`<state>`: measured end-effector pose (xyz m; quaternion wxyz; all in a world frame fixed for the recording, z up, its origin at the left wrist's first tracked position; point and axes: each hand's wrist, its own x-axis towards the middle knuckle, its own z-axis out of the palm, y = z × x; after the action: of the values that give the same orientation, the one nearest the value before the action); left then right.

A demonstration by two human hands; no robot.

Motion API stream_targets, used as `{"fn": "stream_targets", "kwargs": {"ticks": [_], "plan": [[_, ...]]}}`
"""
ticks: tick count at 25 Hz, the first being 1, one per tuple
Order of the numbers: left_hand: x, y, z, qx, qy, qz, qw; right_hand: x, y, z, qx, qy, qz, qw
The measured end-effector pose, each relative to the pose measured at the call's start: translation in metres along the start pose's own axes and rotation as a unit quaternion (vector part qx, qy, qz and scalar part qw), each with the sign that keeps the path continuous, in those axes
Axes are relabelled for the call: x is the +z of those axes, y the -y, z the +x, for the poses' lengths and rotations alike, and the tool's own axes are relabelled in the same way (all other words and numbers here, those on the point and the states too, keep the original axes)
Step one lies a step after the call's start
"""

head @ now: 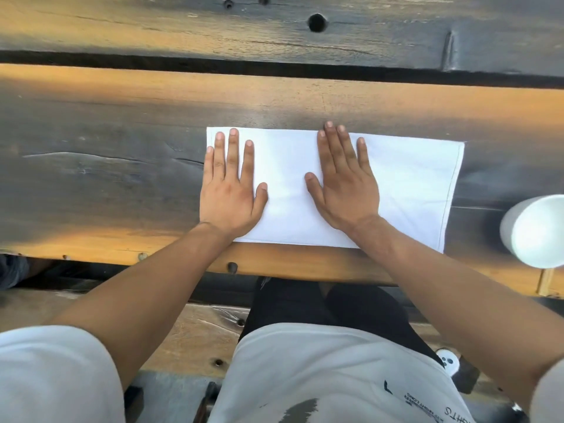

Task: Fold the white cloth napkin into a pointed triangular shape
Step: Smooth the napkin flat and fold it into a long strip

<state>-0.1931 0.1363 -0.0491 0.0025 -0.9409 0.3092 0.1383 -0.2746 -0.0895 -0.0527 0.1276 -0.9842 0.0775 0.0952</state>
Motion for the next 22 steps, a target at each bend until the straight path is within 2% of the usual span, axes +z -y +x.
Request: {"fn": "stream_targets", "kwargs": {"ticks": [8, 16, 19, 22], "plan": [[0.000, -0.001, -0.001, -0.004, -0.010, 0.001, 1.000, -0.021, -0.121, -0.045, 0.064, 0.016, -0.045, 0.997], [-0.005, -0.010, -0.004, -0.032, 0.011, 0.003, 0.999, -0.022, -0.127, -0.048, 0.048, 0.002, -0.031, 0.998], [-0.012, -0.069, -0.002, 0.027, -0.024, -0.043, 0.998, -0.024, -0.121, -0.043, 0.027, -0.028, -0.020, 0.999], [-0.006, -0.160, 0.019, 0.112, -0.033, -0.067, 0.991, -0.019, -0.120, -0.035, 0.051, -0.048, 0.001, 0.998]]}}
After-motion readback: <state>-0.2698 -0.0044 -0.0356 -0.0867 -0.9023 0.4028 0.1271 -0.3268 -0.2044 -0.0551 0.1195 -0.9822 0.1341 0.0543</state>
